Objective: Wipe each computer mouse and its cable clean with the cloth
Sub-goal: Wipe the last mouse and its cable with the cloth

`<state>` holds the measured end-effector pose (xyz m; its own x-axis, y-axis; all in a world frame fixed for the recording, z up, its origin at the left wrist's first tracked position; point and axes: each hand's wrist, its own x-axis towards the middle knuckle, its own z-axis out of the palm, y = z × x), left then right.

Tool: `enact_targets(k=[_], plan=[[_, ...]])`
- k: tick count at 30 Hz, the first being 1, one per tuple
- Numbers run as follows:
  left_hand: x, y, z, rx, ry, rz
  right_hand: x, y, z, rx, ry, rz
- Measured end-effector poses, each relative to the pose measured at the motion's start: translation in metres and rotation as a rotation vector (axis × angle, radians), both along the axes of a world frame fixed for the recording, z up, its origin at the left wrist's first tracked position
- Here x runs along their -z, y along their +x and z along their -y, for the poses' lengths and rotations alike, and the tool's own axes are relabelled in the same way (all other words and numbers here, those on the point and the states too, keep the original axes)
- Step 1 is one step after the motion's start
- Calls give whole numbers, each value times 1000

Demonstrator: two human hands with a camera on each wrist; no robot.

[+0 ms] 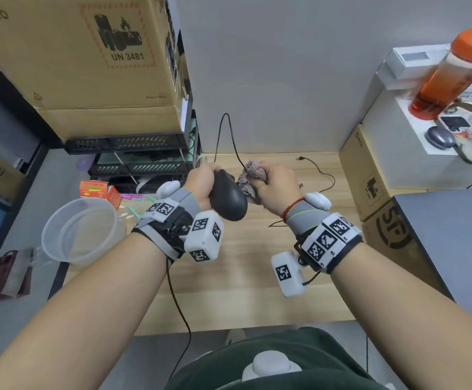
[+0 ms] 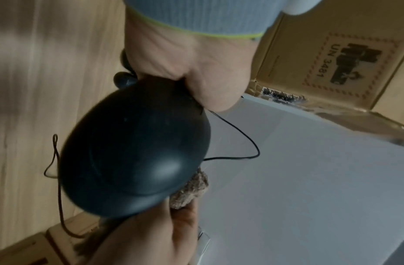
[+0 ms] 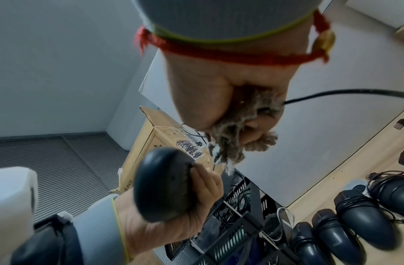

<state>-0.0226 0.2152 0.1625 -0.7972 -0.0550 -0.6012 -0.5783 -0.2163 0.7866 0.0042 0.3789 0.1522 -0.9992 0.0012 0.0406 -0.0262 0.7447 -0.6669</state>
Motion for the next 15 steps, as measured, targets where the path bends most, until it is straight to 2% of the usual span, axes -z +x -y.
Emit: enact_targets(k=[4, 8, 10, 12, 15], plan=[[3, 3, -2, 223, -63, -71, 2, -4, -3, 31, 42, 30], [6, 6, -11, 445, -251, -331, 0, -3, -2, 12, 40, 77], [9, 5, -15, 437, -360, -404, -3, -3, -1, -14, 42, 81], [11, 3, -18, 379, -452, -401, -4, -3, -1, -33, 46, 76], [13, 2, -19, 340, -394, -381, -2, -5, -4, -44, 46, 107]])
